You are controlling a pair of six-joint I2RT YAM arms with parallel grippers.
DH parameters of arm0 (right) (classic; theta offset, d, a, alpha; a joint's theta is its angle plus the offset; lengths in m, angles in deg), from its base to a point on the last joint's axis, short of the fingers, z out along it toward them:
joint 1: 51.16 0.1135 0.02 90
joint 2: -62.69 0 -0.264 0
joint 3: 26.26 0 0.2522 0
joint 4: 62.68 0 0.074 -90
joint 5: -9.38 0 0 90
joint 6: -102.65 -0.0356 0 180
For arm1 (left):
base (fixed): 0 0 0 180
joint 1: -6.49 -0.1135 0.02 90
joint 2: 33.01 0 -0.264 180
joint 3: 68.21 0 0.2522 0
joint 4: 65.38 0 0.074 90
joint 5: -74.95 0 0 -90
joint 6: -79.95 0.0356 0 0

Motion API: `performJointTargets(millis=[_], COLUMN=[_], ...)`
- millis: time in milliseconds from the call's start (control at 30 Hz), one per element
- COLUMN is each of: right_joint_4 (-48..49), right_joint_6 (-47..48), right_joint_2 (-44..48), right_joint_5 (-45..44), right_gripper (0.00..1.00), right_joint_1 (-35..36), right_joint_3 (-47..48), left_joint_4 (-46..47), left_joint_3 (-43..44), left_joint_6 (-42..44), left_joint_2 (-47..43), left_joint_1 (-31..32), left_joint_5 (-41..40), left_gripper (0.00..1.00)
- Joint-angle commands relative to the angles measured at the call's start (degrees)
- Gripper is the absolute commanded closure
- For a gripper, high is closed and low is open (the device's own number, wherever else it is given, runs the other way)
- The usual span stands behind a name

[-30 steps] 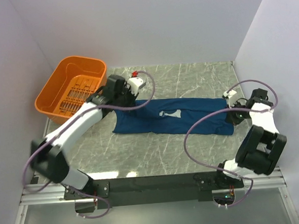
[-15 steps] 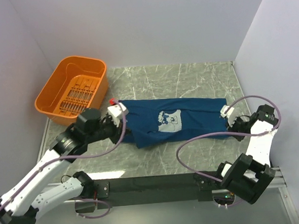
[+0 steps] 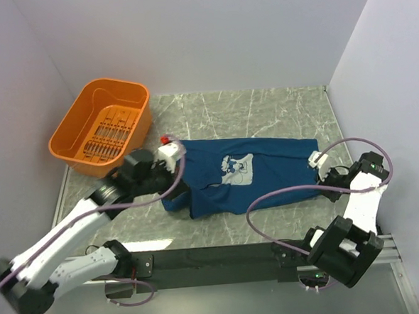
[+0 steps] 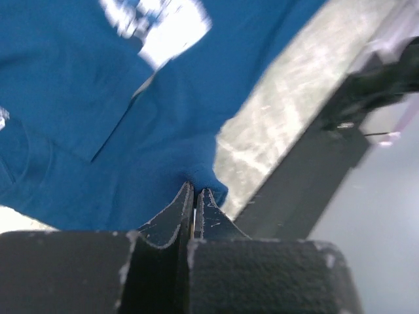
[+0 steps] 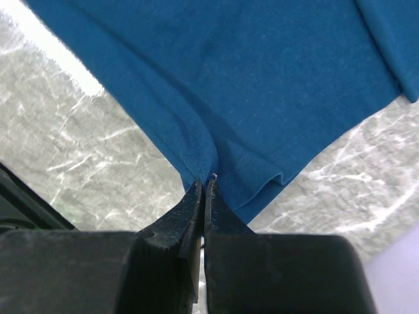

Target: Fold and stack the t-shirts

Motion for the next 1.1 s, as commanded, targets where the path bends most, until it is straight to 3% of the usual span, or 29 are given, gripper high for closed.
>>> performJointTargets(millis=[0,367,533,867,1067], right_joint_4=[5.0,15.4,19.9,26.1,27.5], right_joint_6=[-4.8,-20.0,-26.2,-32.2,-33.2], right_joint_2=[-2.8,-14.6,-19.6,-26.3,-27.6], right_joint_5=[1.8,2.6,0.5,-3.2,-4.4], right_gripper=[1.00,1.00,1.00,1.00,1.00], right_joint_1=[-0.4,2.3,3.5,5.0,5.5], right_joint_3=[0.8,5.6,7.8,8.6,8.7], left_joint_4=[2.5,4.8,4.7,1.9,2.5], left_joint_3=[2.1,13.2,18.0,33.4,37.9], left_joint_6=[-0.6,8.3,11.2,19.7,25.5], left_joint_2=[6.7,25.0,32.1,49.0,56.0], left_joint_1=[0.0,-5.8,-7.4,-8.1,-8.1], left_joint_5=[-3.9,-9.7,-8.5,-7.8,-8.4], left_gripper=[0.99,1.00,1.00,1.00,1.00])
